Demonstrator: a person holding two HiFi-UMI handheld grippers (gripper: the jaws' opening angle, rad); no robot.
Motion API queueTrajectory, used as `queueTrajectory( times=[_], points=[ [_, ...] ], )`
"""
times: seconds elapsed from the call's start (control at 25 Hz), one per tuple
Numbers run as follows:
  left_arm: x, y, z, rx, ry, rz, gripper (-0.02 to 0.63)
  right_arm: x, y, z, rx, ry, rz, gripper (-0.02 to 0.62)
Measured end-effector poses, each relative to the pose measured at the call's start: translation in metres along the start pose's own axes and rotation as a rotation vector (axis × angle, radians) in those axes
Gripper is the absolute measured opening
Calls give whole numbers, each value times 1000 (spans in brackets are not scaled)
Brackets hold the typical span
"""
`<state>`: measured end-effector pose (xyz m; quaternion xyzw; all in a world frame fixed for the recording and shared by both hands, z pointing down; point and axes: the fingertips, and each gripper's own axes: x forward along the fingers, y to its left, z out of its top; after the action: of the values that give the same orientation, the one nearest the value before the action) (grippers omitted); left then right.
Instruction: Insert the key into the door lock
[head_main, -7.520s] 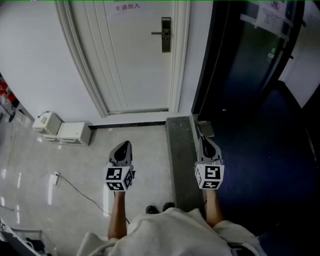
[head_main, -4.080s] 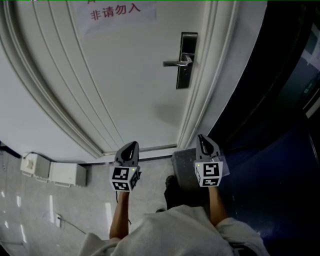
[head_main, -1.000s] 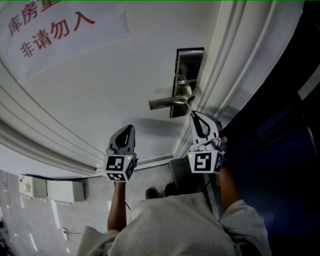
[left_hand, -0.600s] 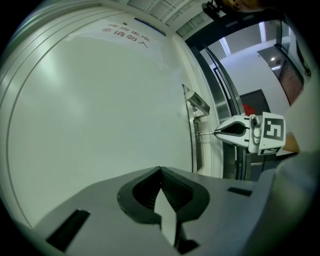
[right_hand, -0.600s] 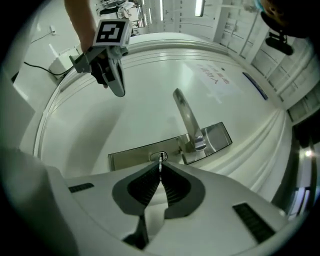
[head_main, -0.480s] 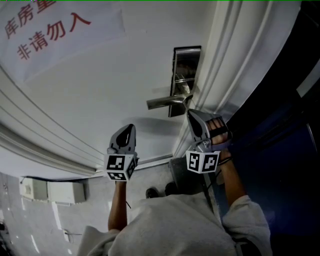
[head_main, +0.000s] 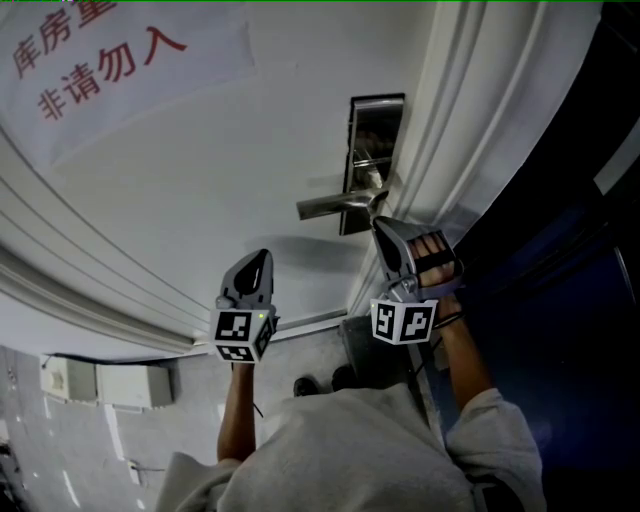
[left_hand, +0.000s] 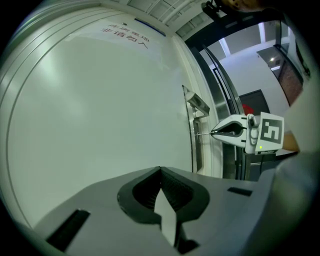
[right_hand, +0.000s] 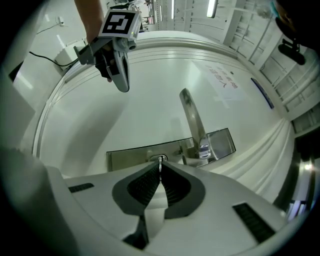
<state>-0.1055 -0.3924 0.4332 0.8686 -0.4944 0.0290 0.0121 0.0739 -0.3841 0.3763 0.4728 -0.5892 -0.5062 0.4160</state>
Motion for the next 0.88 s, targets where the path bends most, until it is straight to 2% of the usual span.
queueTrajectory(
  times=[0.88],
  points=[
    [3, -2, -4, -6, 4, -19, 17, 12, 1, 3, -94, 46, -30, 30]
  ],
)
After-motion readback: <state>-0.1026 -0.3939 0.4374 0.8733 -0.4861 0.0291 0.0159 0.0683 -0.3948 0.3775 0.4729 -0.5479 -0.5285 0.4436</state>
